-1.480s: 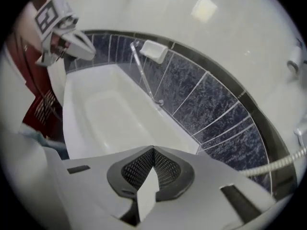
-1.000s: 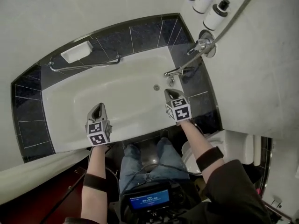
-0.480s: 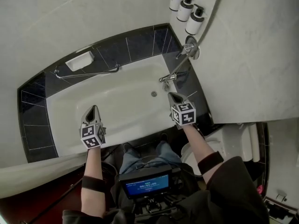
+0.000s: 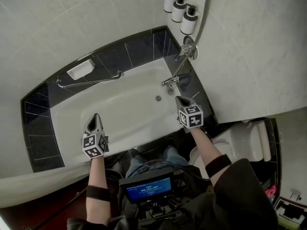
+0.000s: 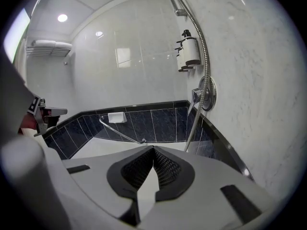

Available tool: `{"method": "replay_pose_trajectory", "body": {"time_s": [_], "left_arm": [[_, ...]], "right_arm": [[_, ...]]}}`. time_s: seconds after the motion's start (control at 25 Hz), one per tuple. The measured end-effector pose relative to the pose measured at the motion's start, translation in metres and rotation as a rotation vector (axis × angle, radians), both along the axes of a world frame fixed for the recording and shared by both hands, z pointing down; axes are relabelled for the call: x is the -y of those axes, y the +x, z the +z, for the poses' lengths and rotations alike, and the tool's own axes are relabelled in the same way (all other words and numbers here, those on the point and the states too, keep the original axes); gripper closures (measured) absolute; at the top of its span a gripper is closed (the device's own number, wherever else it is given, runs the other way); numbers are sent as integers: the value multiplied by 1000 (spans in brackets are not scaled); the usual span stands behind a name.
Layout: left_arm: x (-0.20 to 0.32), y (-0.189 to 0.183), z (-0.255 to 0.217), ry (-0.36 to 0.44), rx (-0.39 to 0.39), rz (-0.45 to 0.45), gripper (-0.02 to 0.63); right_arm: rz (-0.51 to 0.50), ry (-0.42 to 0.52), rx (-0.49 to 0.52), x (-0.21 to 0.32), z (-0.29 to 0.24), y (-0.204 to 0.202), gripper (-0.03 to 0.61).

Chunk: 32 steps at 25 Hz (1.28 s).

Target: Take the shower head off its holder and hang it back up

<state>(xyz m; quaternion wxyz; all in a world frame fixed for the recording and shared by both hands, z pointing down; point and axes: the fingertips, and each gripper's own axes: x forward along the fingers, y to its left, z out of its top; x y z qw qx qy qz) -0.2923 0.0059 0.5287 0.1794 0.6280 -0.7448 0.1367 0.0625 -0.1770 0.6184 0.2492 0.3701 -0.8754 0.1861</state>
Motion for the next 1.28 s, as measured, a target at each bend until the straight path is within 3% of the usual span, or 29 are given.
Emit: {"method": "replay_pose_trajectory", "body": {"time_s": [0.84, 1.04, 1.28], "left_arm": [[35, 40, 30, -66, 11, 98, 611], [52, 62, 55, -94, -5, 189, 476], [94, 112, 126, -144, -57, 337, 381]], "right_arm": [[39, -45, -59, 5, 36, 36, 554], [66, -59, -90, 10, 53, 42, 554], [94, -81, -87, 19, 106, 45, 554]]}}
